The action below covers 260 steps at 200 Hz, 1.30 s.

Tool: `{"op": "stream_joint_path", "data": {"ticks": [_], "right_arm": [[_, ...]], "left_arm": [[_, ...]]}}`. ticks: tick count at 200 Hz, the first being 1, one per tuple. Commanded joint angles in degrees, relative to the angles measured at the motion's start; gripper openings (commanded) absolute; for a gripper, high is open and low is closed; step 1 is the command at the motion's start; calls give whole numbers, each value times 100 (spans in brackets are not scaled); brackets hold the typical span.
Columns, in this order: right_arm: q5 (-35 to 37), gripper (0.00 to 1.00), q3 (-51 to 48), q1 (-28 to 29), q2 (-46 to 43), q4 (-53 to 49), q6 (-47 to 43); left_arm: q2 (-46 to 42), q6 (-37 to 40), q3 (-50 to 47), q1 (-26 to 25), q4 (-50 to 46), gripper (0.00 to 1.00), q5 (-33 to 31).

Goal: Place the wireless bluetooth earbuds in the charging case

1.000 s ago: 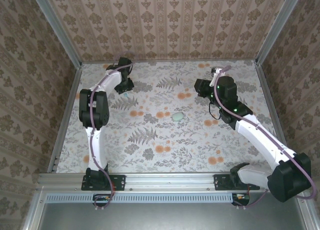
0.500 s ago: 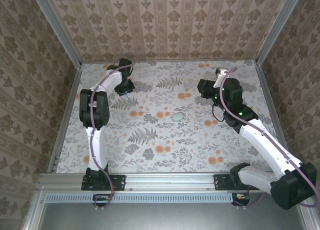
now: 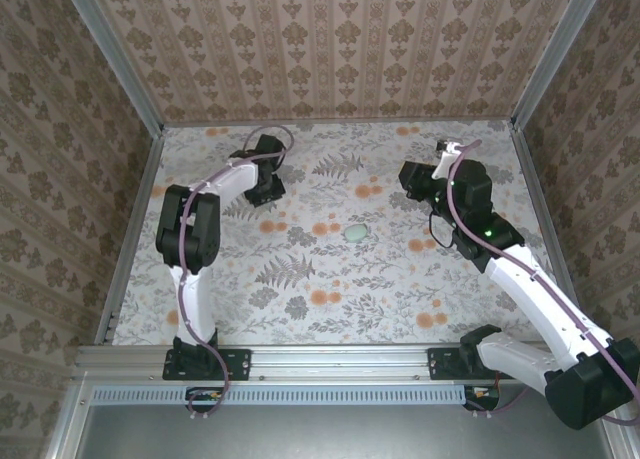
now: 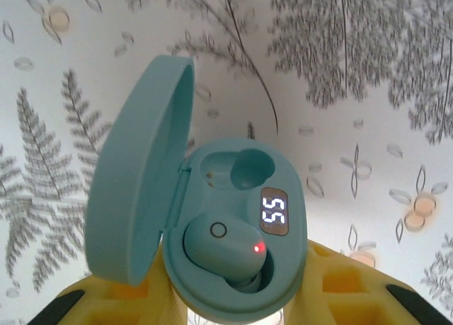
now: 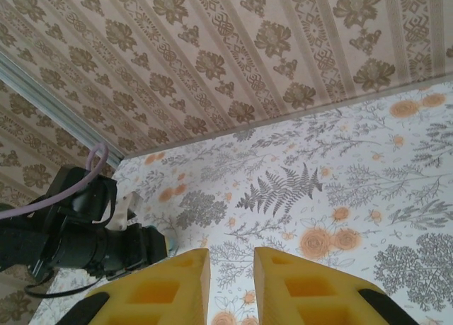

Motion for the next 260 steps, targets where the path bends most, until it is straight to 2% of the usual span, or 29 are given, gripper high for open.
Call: {"op": "stream_joint_path", "data": {"ticks": [1,23,28,53,85,121,143,148,186,210,228,260], "right_arm": [[-77,24,-94,-4,-26,-110,124],[-198,24,-93,16,99,-119,224],[-220,24,-93,18,135,-127,237],[-319,24,-43,105,351,-137,309],[-375,28,283,412,918,-280,216],[-762,32,1122,919,2300,-563,-167],[-843,34,1828,1293,3289,-734,-338],[-847,35,1994,1373,3505,-734,-341],[-902,38,3980,1879,5563,-1419,-103],[-439,41,5443,2186,6776,-2175,211],[-105,46,6491,2404,7596,-2502,391],[416,49,8811,2697,9128,-3585,413]], "left_arm": [[-326,-227,-432,-213,-189,0,-18],[-641,-234,-751,-316,-132,0,-126],[-716,-223,-823,-514,-115,0,-145],[-1145,-171,-1167,-701,-53,0,-250],[-1973,130,-1567,-796,118,0,-385],[-3140,924,-2077,-659,276,0,-562],[-3956,1466,-2633,-393,616,0,-280],[-4161,1594,-2779,-162,705,0,-189],[-5812,2588,-4069,653,1426,0,679],[-6647,2878,-4661,1097,1641,0,923],[-6957,2945,-4918,1318,1719,0,1048],[-7002,2955,-5092,1552,1798,0,1305]]}}
